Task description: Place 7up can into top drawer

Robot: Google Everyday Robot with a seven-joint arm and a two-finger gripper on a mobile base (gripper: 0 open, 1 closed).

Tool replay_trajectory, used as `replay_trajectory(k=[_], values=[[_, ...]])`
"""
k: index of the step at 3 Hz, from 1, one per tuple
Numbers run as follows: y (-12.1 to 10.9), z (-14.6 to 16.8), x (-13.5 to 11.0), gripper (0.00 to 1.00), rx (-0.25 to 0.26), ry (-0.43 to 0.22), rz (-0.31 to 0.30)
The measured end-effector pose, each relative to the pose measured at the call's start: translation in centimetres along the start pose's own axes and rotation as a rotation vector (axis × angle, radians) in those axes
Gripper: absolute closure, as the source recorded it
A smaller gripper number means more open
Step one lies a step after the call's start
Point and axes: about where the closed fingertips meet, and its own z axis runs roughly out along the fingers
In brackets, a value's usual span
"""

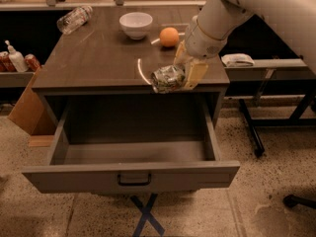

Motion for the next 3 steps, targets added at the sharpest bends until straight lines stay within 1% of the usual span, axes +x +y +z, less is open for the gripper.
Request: replay_trajectory(k=[1, 2, 3], values=[[0.7, 1.1, -0.3, 1.00, -0.012, 0.010, 0.024], [2.7, 1.6, -1.3, 1.00, -0.005, 0.015, 0.076], [5.3, 5.6, -0.9, 1.00, -0.032, -0.009, 0.160]])
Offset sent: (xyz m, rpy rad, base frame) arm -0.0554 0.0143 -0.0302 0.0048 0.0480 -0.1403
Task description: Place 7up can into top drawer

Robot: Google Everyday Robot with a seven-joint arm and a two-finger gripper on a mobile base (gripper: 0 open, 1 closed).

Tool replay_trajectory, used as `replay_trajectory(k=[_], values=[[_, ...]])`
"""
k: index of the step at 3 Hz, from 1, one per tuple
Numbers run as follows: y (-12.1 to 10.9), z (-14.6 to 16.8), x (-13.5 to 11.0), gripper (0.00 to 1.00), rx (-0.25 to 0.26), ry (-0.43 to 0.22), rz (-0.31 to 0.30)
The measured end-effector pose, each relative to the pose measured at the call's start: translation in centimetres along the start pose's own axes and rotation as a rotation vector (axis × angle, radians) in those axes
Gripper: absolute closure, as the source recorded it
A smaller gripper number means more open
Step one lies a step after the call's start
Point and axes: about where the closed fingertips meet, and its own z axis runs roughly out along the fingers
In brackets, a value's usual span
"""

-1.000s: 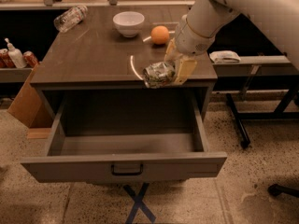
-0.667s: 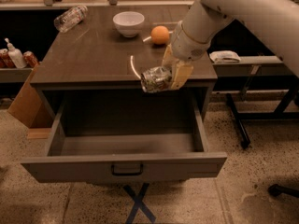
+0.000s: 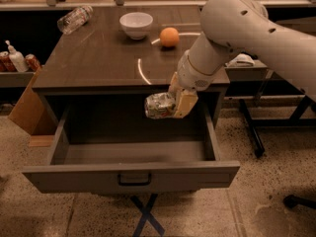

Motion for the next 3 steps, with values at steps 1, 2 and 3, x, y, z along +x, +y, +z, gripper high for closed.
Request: replay_trajectory(k=[1, 2, 3], values=[[0.0, 0.0, 0.0, 1.00, 0.000, 0.000, 0.000], [0.2, 1.0, 0.3, 1.00, -0.006, 0.000, 0.028], [1.1, 4.6, 2.1, 1.00, -0.022, -0.023, 0.129]])
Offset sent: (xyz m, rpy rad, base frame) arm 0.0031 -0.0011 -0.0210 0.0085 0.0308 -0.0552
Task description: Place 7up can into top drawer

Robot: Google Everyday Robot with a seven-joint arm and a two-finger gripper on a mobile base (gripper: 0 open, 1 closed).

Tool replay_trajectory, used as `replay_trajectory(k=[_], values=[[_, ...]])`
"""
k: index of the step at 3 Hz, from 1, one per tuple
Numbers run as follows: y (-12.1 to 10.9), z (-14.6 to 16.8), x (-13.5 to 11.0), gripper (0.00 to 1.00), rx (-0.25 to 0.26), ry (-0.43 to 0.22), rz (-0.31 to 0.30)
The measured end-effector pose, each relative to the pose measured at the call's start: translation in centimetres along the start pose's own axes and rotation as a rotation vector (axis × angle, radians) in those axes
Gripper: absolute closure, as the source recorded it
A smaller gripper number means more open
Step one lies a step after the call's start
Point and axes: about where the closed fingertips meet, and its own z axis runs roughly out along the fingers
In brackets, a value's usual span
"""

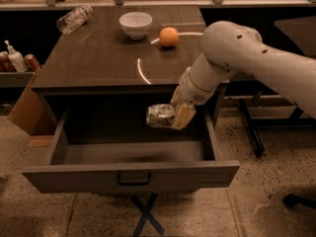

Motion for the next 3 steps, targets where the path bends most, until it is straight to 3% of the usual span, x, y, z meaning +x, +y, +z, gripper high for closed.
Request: replay_trajectory(k=[2, 3], values=[[-0.3, 5.5, 3.0, 1.00, -0.007, 0.017, 0.177], [-0.9, 7.5, 3.4, 0.74, 0.001, 0.026, 0.250]])
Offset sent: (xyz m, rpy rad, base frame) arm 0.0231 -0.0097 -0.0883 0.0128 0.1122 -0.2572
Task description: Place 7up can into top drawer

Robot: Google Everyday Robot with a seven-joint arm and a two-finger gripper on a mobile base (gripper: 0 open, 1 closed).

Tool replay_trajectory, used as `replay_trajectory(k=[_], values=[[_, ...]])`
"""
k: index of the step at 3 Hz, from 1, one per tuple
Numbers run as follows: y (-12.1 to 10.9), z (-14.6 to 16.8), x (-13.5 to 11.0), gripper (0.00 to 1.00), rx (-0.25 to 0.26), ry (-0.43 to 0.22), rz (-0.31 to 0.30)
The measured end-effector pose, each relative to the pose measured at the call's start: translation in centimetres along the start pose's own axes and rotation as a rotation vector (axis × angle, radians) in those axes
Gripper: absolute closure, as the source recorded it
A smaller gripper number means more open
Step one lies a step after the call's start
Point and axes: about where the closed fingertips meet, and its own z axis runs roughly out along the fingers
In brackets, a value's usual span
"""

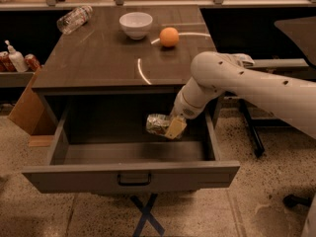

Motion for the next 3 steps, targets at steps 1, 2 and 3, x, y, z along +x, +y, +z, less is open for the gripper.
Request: replay_trajectory(k=[1, 2, 3], values=[[0.3, 0.7, -0.1, 0.50, 0.003, 0.009, 0.046], [0.9, 0.9, -0.4, 0.26, -0.004, 0.019, 0.075], [2.0, 0.4, -0.3, 0.00, -0.008, 0.018, 0.113]])
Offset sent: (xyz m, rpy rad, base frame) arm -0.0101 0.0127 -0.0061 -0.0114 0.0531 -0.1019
